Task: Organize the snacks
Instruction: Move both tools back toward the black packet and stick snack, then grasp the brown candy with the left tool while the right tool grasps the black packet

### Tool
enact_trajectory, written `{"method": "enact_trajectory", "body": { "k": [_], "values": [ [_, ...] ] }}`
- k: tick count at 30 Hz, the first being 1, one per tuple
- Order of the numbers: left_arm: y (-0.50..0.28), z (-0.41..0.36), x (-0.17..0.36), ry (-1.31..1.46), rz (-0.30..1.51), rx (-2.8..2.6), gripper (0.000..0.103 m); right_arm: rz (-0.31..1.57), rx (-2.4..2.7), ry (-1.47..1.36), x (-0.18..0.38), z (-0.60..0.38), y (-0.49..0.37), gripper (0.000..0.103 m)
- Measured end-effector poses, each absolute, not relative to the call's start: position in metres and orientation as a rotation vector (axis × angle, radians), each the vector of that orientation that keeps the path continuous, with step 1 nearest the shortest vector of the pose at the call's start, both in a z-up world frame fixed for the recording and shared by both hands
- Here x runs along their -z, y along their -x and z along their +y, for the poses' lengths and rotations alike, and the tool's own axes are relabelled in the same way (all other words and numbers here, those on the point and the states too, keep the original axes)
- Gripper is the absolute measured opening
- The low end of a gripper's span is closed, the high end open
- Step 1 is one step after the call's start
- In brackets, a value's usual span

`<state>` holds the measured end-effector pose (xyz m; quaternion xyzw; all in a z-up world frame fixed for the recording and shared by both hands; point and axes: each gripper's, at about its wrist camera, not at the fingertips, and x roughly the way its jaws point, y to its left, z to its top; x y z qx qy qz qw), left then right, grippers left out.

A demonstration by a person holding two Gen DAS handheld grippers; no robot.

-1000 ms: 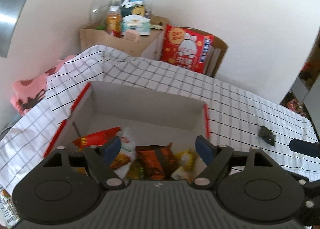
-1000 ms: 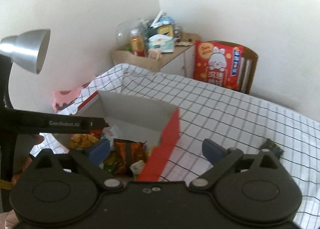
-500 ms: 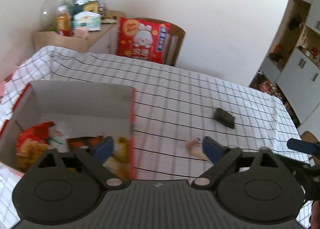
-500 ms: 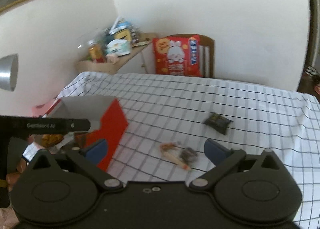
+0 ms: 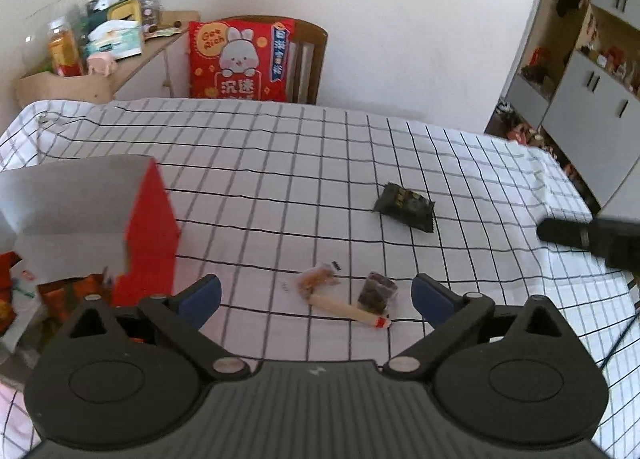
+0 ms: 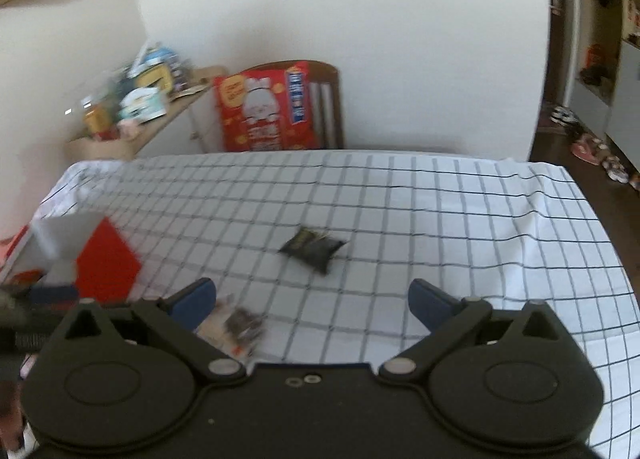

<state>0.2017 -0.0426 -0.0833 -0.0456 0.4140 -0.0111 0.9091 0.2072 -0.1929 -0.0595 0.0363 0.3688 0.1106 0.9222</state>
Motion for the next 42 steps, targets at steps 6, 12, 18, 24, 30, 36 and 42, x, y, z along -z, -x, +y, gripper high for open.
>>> {"method": "enact_trajectory", "body": {
  "k": [6, 12, 18, 24, 30, 36, 42],
  "values": [
    [-0.224, -0.066, 0.1, 0.06, 0.899, 0.05, 0.102, 0.817, -0.209, -0.071, 0.079, -0.196, -0.25, 0.103],
    [-0.243, -0.081, 0.116, 0.025, 0.933, 0.072, 0.102, 0.868, -0.285, 0.002, 0.1, -0.178, -0.285, 0.102],
    [-0.259, -0.086, 0.129, 0.044, 0.974, 0.076, 0.101, 0.905, -0.408, 0.178, 0.117, -0.146, -0.319, 0.099],
    [-0.27, -0.09, 0.137, 0.032, 0.992, 0.12, 0.091, 0.932, -0.461, 0.333, 0.139, -0.123, -0.346, 0.089],
    [-0.281, -0.092, 0.151, 0.065, 1.034, 0.163, 0.076, 0.953, -0.492, 0.426, 0.159, -0.111, -0.361, 0.079],
    [-0.288, -0.096, 0.163, 0.054, 1.072, 0.186, 0.054, 0.954, -0.516, 0.471, 0.169, -0.106, -0.36, 0.069],
    [-0.288, -0.097, 0.17, 0.062, 1.086, 0.197, 0.032, 0.945, -0.506, 0.444, 0.168, -0.112, -0.353, 0.048]
  ]
}}
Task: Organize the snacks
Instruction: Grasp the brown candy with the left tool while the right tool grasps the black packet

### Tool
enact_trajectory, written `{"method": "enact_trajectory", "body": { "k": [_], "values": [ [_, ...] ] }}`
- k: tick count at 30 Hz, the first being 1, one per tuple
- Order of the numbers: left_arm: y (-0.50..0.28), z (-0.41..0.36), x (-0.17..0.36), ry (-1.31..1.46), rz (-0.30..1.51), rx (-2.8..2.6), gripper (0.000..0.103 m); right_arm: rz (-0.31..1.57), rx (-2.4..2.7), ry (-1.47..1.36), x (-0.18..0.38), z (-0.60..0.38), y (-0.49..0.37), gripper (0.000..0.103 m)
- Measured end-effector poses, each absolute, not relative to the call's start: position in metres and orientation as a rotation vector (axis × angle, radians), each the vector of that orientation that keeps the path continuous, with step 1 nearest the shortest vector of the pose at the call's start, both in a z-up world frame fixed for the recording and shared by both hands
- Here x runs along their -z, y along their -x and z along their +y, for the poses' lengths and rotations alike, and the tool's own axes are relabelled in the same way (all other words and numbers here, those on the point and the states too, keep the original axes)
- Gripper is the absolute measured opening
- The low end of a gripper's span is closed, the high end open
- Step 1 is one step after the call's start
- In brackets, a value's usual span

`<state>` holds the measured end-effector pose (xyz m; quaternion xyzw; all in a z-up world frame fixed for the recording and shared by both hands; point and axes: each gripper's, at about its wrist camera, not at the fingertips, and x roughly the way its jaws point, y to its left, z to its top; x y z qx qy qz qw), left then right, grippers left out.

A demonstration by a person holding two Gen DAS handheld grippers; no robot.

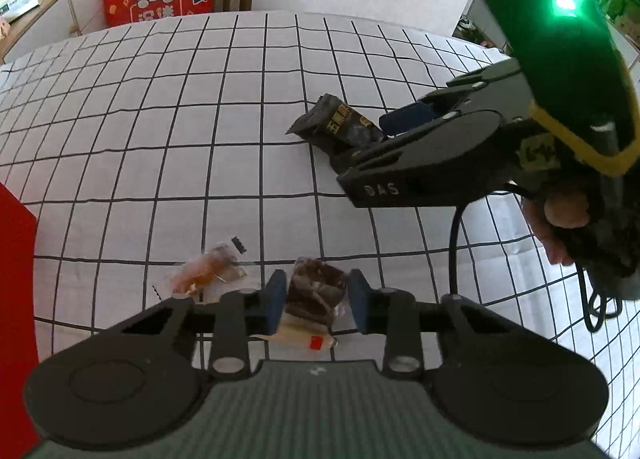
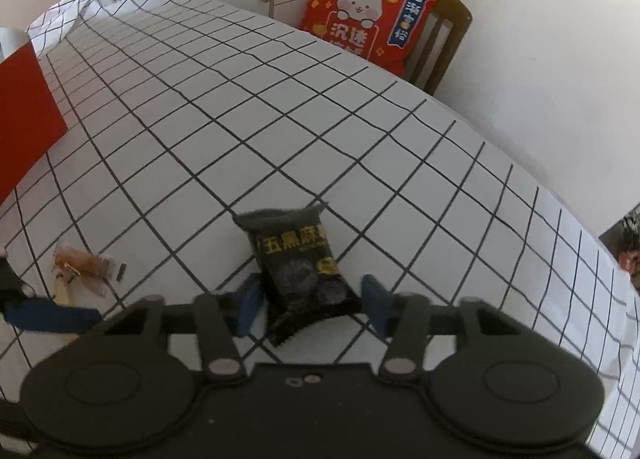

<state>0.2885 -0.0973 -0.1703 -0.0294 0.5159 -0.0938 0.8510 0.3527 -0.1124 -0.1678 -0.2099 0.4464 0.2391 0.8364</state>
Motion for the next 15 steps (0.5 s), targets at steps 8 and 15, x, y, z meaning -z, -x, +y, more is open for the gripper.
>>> {"method": "enact_trajectory", "body": {
  "k": [8, 15],
  "values": [
    [-0.28, -0.09, 0.168, 0.11, 1.091, 0.183, 0.03, 0.937, -0.468, 0.346, 0.155, -0.126, -0.331, 0.036],
    [-0.263, -0.083, 0.152, 0.14, 1.064, 0.176, 0.03, 0.919, -0.446, 0.269, 0.133, -0.142, -0.297, 0.035]
  ]
}}
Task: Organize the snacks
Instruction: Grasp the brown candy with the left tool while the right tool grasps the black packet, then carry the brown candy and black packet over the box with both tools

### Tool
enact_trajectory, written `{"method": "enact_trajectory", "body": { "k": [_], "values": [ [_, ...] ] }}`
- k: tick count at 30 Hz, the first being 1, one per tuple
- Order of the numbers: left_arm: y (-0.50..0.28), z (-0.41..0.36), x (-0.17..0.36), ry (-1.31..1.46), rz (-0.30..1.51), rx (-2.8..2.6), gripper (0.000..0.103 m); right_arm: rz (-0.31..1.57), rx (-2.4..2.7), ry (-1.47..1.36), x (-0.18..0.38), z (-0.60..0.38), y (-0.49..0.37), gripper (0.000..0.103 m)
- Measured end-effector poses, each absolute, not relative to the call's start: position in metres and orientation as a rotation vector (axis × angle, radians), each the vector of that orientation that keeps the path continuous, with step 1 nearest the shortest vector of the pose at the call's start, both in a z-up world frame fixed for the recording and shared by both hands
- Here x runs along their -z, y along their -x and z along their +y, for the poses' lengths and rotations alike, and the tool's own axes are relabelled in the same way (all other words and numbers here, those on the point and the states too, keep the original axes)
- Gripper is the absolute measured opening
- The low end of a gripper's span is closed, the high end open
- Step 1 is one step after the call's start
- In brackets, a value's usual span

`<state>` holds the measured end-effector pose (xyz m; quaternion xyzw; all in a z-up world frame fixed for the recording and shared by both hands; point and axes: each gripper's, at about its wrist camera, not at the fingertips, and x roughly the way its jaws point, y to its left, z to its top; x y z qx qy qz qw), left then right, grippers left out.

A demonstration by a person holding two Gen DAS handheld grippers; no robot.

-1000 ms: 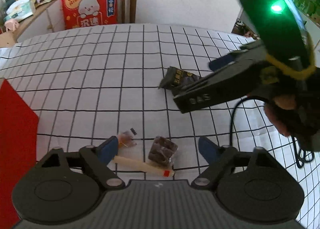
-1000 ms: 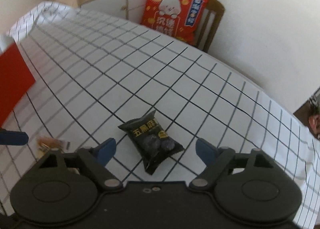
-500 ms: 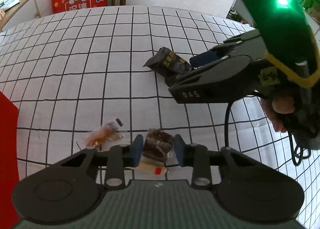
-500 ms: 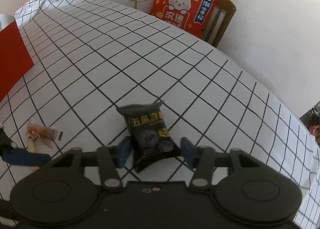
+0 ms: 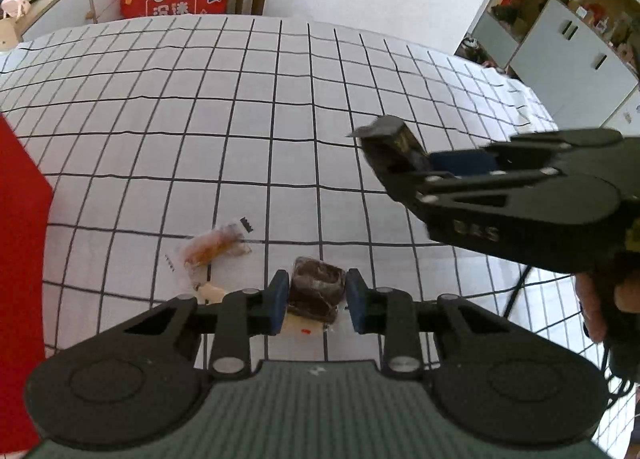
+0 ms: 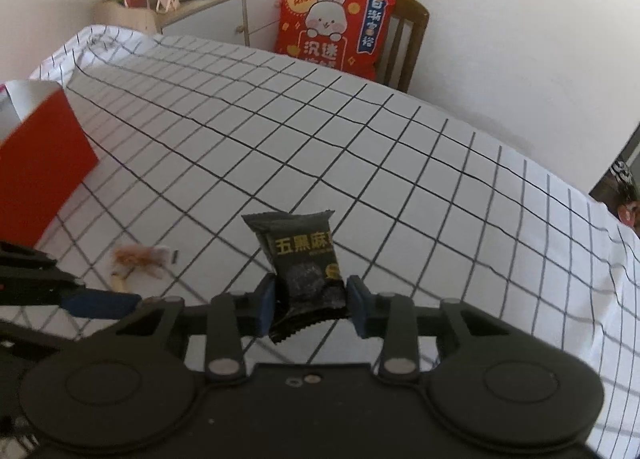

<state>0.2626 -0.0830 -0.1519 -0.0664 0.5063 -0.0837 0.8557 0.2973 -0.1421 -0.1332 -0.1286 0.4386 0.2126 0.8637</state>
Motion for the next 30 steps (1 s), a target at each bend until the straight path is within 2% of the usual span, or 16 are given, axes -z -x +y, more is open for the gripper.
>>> {"method": "enact_trajectory", "body": {
  "k": [15, 30],
  "values": [
    [-0.198, -0.04, 0.087, 0.226, 0.956, 0.137, 0.03, 0.847, -0.443, 0.179, 0.06, -0.144, -0.221, 0.035],
    [-0.146, 0.033, 0.036, 0.238, 0.872, 0.04, 0.03, 0.789, -0.53, 0.143, 0.021, -0.076, -0.168, 0.035]
  ]
}}
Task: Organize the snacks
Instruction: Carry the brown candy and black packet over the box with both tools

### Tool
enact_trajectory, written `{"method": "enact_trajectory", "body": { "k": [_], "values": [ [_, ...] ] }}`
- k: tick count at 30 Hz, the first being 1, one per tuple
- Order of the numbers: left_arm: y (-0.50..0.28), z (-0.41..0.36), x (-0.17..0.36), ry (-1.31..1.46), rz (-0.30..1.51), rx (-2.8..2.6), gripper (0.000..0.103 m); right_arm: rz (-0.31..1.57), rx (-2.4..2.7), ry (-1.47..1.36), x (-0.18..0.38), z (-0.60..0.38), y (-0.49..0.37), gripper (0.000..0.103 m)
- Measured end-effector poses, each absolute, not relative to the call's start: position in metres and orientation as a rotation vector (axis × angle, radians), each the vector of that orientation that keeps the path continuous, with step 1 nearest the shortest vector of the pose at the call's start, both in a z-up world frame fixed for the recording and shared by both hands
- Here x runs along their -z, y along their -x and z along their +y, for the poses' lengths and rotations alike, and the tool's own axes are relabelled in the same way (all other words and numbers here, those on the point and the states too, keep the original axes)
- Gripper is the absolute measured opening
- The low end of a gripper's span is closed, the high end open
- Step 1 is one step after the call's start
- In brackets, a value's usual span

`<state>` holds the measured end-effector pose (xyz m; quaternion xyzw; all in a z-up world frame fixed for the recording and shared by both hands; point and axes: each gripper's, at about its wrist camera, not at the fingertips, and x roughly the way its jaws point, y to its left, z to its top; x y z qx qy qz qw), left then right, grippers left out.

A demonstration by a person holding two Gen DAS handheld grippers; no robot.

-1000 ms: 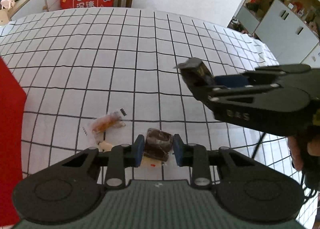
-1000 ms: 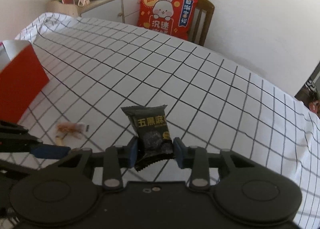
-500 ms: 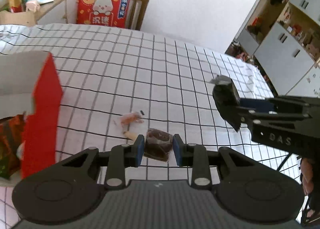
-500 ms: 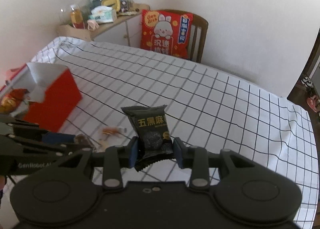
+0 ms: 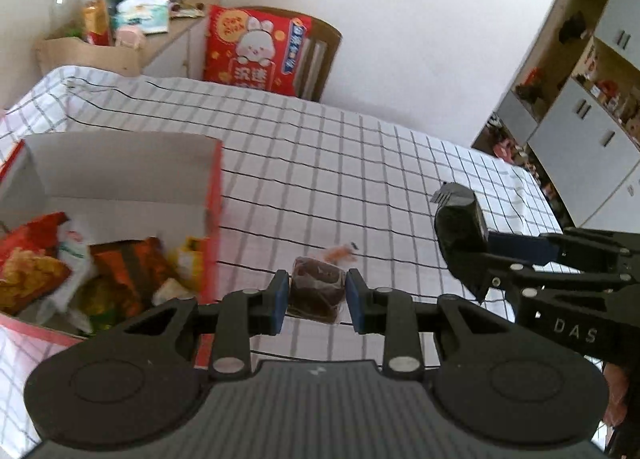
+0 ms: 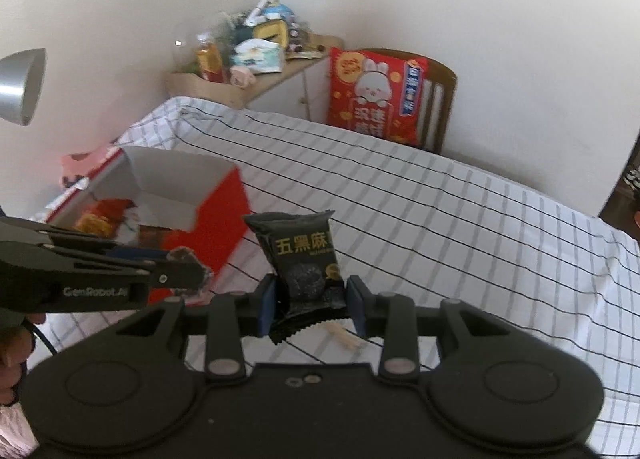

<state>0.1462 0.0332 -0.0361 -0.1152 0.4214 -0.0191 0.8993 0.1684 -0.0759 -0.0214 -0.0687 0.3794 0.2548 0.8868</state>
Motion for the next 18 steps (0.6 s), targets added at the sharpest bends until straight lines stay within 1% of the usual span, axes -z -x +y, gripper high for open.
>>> {"method": "enact_trajectory", "body": {
  "k": [9, 18],
  "values": [
    [-0.129, 0.092, 0.021, 0.281, 0.822, -0.049, 0.03, 0.774, -0.603, 0.161, 0.014, -0.013, -0.159, 0.035],
    [-0.126, 0.161, 0.013, 0.313, 0.785, -0.184, 0.03, 0.806, -0.652, 0.161, 0.021, 0.042, -0.166, 0.036]
  ]
}}
